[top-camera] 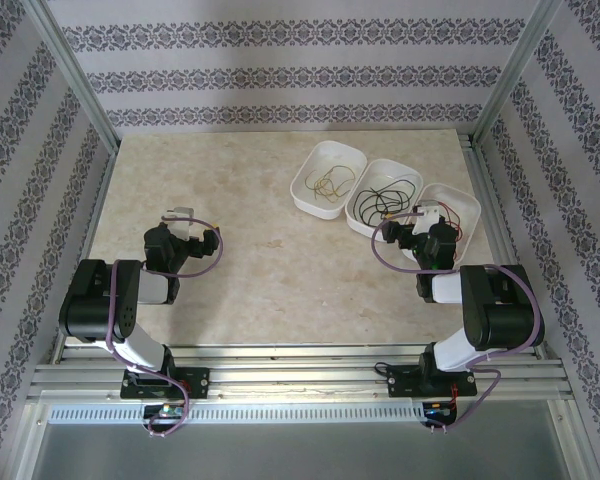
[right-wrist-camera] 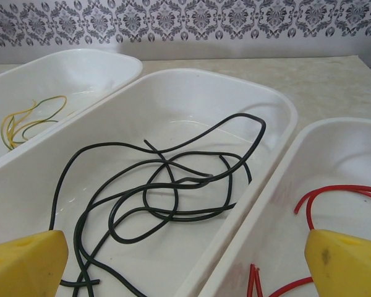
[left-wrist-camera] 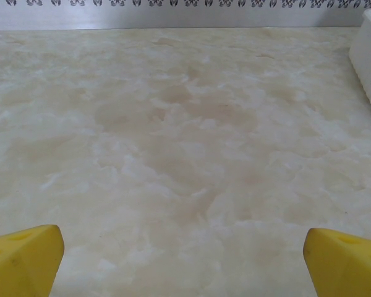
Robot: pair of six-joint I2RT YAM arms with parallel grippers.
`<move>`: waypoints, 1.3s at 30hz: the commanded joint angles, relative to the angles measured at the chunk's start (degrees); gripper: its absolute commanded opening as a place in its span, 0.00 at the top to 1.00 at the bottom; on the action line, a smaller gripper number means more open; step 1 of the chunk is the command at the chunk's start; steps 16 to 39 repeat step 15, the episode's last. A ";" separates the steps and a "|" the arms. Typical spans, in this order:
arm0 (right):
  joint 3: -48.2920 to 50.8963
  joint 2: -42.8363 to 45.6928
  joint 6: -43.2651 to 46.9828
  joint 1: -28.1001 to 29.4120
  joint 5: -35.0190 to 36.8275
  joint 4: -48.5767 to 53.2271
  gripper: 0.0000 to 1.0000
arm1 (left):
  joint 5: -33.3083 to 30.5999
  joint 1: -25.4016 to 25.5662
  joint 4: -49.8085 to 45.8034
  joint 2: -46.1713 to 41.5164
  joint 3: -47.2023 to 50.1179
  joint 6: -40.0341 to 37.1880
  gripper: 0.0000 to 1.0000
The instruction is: Untangle the cables
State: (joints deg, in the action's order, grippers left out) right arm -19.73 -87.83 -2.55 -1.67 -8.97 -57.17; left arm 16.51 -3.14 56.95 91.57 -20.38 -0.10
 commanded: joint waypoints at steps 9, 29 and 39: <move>-0.84 -0.53 0.91 -0.17 -1.96 -0.40 0.02 | 1.08 -0.68 0.54 -0.20 -0.18 -1.17 0.01; -0.84 -0.50 0.95 -0.17 -1.99 -0.40 0.02 | 1.05 -0.64 -0.18 -0.19 -0.59 -1.04 0.01; -0.84 -0.50 0.95 -0.17 -1.99 -0.40 0.02 | 1.05 -0.64 -0.18 -0.19 -0.59 -1.04 0.01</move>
